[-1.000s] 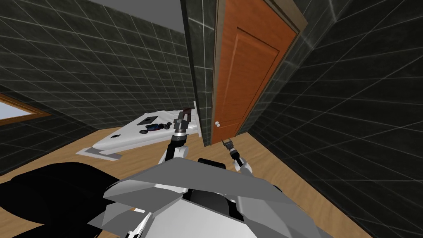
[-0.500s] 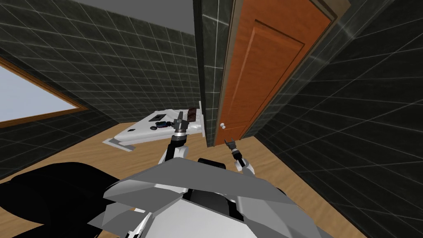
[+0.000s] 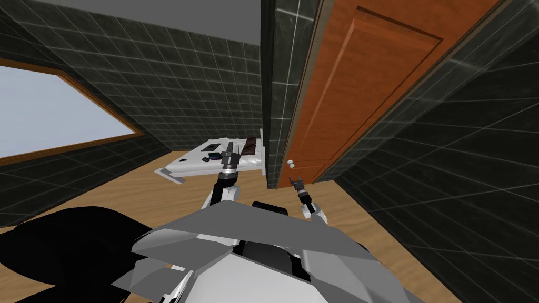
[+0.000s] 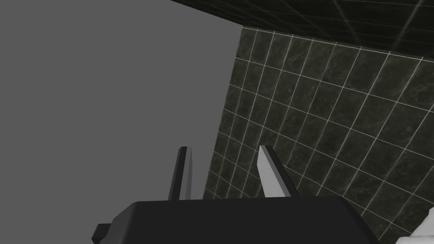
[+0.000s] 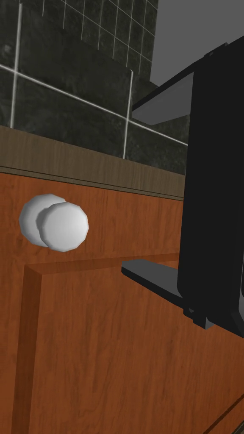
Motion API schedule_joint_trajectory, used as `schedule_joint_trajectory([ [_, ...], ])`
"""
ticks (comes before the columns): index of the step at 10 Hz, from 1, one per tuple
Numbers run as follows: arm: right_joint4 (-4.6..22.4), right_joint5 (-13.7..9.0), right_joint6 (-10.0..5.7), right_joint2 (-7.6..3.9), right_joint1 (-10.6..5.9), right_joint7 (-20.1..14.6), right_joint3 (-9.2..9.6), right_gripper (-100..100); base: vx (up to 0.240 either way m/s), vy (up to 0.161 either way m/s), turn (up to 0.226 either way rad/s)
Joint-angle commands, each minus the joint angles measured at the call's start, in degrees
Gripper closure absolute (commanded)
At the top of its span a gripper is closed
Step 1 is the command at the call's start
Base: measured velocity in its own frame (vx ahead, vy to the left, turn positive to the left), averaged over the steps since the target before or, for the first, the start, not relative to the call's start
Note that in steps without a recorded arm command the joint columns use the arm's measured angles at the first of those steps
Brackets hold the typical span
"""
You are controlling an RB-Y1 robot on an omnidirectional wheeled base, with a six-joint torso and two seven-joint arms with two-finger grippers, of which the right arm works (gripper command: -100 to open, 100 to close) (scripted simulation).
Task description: Pull the door open
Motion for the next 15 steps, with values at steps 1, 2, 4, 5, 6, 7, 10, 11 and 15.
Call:
schedule_joint_trajectory([
  [1, -1.1, 0.0, 0.62, 0.01, 0.61, -0.3, -1.47, -100, 0.068, 0.018, 0.202],
  [2, -1.2, 0.0, 0.64, -0.06, 0.68, -0.2, -2.84, -100, 0.112, 0.018, 0.287],
  [4, -2.0, 0.0, 0.64, -0.06, 0.68, -0.2, -2.84, -100, 0.062, 0.007, 0.056],
  [5, -1.2, 0.0, 0.64, -0.06, 0.68, -0.2, -2.84, -100, 0.0, 0.005, -0.018],
  [6, -1.2, -0.1, 0.66, -0.1, 0.75, -0.1, -4.13, -100, 0.03, 0.004, 0.194],
  [7, -1.2, -0.2, 0.67, -0.14, 0.81, 0.0, -5.37, -100, 0.09, 0.003, 0.277],
  [10, -1.3, -0.3, 0.67, -0.13, 0.95, 0.1, -8.0, -100, 0.119, -0.025, 0.199],
  [11, -1.3, -0.3, 0.67, -0.12, 0.99, 0.2, -8.89, -100, 0.119, -0.072, 0.169],
  [15, -1.1, -0.1, 0.55, 0.71, 2.16, 0.3, -9.82, 100, 0.025, -0.04, 0.078],
])
